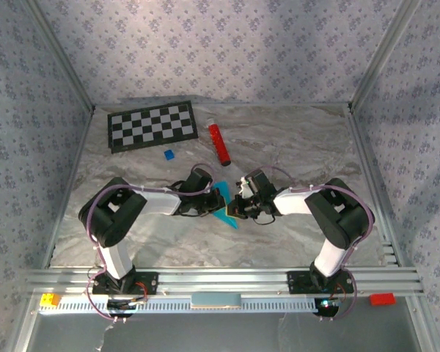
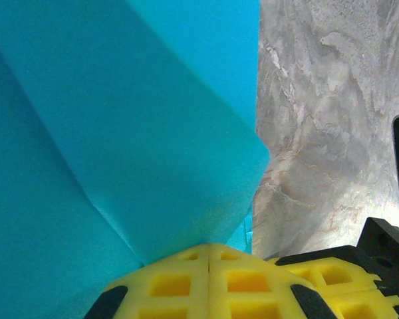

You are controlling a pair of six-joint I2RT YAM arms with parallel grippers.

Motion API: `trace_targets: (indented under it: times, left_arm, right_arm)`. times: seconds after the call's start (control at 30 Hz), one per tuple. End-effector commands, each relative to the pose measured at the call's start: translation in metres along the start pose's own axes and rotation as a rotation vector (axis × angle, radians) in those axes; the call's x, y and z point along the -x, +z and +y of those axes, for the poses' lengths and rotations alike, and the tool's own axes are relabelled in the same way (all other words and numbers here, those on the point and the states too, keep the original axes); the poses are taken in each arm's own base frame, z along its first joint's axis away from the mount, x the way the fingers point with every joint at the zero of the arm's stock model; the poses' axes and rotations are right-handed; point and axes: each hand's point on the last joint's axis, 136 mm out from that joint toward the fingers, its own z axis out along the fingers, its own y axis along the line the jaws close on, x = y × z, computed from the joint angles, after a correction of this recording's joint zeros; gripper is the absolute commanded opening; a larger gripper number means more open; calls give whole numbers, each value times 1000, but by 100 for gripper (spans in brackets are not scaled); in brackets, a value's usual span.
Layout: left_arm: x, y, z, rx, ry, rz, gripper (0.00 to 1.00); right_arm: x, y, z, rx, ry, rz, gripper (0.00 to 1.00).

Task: Fold a paper plane with a square sheet of paper (pick it up from the middle)
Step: Fourth fold the wing at the center of the table.

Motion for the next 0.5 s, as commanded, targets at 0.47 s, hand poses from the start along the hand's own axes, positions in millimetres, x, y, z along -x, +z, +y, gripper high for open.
trace_targets:
  times: [0.47]
  left_arm:
    - [37, -2, 54, 187, -90, -76, 0]
  right_arm:
    - [-50, -1, -67, -250, 99, 123, 0]
